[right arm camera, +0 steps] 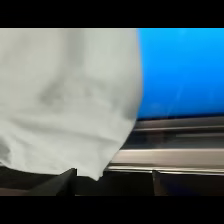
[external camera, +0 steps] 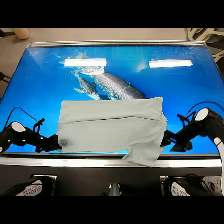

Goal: Fold the shirts.

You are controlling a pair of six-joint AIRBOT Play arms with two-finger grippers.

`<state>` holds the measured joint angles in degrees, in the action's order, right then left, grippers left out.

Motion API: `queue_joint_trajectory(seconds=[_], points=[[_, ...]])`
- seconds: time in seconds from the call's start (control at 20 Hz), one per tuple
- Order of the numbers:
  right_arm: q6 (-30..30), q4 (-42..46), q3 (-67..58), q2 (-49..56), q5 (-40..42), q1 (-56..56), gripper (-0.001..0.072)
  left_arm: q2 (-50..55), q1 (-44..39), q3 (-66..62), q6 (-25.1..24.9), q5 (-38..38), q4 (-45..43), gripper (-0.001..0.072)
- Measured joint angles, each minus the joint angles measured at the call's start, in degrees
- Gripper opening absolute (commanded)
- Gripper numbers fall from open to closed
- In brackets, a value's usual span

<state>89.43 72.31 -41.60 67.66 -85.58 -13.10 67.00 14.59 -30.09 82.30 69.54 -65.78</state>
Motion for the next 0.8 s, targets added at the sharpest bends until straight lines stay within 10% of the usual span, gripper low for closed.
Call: queue_joint_trajectory(seconds=[0.45,0.6,0.8], points=[[2.8,-3.3,8.7,-2.2,11.4,3.5,0.0402,-0.6,-0.1,0.2,0.0,-0.6,-0.1,0.0028],[3.1,-6.8,9.7,-2.3,11.3,3.6,0.0017,-0.7,-0.1,0.2,0.0,-1.0,-0.1,0.0027],[2.7,-7.0,9.3,-2.4,9.0,3.6,0.0018,-1.1,-0.1,-0.1,0.0,-2.3,-0.2,0.0025]])
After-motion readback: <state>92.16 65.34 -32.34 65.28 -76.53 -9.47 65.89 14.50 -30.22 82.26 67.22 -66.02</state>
